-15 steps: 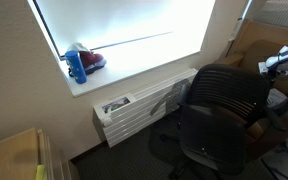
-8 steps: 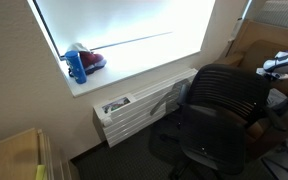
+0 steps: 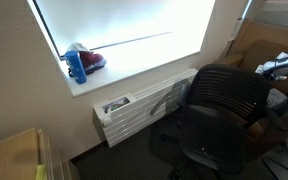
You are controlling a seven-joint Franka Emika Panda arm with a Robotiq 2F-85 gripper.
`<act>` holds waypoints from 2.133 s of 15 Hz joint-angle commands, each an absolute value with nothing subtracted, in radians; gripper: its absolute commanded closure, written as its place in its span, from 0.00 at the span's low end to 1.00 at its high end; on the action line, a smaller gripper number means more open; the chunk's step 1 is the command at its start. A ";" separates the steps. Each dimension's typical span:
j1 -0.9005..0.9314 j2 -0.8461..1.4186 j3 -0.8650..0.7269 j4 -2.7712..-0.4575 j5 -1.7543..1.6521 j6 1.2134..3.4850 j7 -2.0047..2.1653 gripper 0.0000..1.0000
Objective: Pick the cloth on the couch and put it on the back rest of the chair
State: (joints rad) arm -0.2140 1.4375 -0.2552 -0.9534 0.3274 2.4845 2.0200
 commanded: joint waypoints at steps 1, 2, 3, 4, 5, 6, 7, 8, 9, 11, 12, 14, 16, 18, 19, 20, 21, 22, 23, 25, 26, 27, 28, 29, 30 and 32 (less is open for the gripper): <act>-0.225 1.524 -0.225 -0.908 0.333 2.691 2.137 0.00; -0.212 1.481 -0.221 -0.998 0.328 2.762 2.168 0.00; -0.205 1.495 -0.235 -1.001 0.328 2.815 2.218 0.00; -0.191 1.502 -0.260 -1.011 0.327 2.856 2.272 0.00; -0.178 1.503 -0.285 -1.026 0.325 2.895 2.320 0.00; -0.166 1.502 -0.311 -1.033 0.322 2.888 2.366 0.25; -0.158 1.502 -0.329 -1.035 0.318 2.875 2.405 0.26; -0.152 1.502 -0.345 -1.036 0.311 2.855 2.441 0.34; -0.147 1.502 -0.357 -1.038 0.303 2.842 2.476 0.41; -0.148 1.502 -0.364 -1.033 0.285 2.814 2.518 0.54; -0.149 1.502 -0.365 -1.030 0.277 2.799 2.538 0.62; -0.154 1.502 -0.361 -1.021 0.261 2.768 2.569 0.77; -0.159 1.500 -0.356 -1.015 0.247 2.741 2.592 0.90; -0.163 1.499 -0.349 -1.009 0.234 2.715 2.608 1.00; -0.169 1.499 -0.342 -1.000 0.229 2.690 2.609 1.00; -0.177 1.499 -0.330 -0.985 0.225 2.651 2.600 1.00; -0.196 1.499 -0.302 -0.955 0.222 2.584 2.562 1.00; -0.210 1.494 -0.278 -0.931 0.220 2.542 2.541 0.99; -0.221 1.490 -0.259 -0.900 0.219 2.517 2.526 0.99; -0.230 1.459 -0.230 -0.870 0.254 2.496 2.456 0.99; -0.234 1.431 -0.214 -0.873 0.257 2.506 2.416 0.99; -0.233 1.385 -0.206 -0.901 0.258 2.540 2.380 0.99; -0.235 1.352 -0.197 -0.912 0.260 2.562 2.349 0.99; -0.237 1.304 -0.188 -0.937 0.263 2.583 2.315 0.99; -0.240 1.267 -0.176 -0.951 0.267 2.599 2.281 0.99; -0.244 1.191 -0.164 -0.979 0.276 2.641 2.243 0.99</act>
State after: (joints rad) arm -0.2269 1.3242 -0.2117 -0.8779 0.2504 2.5754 2.3362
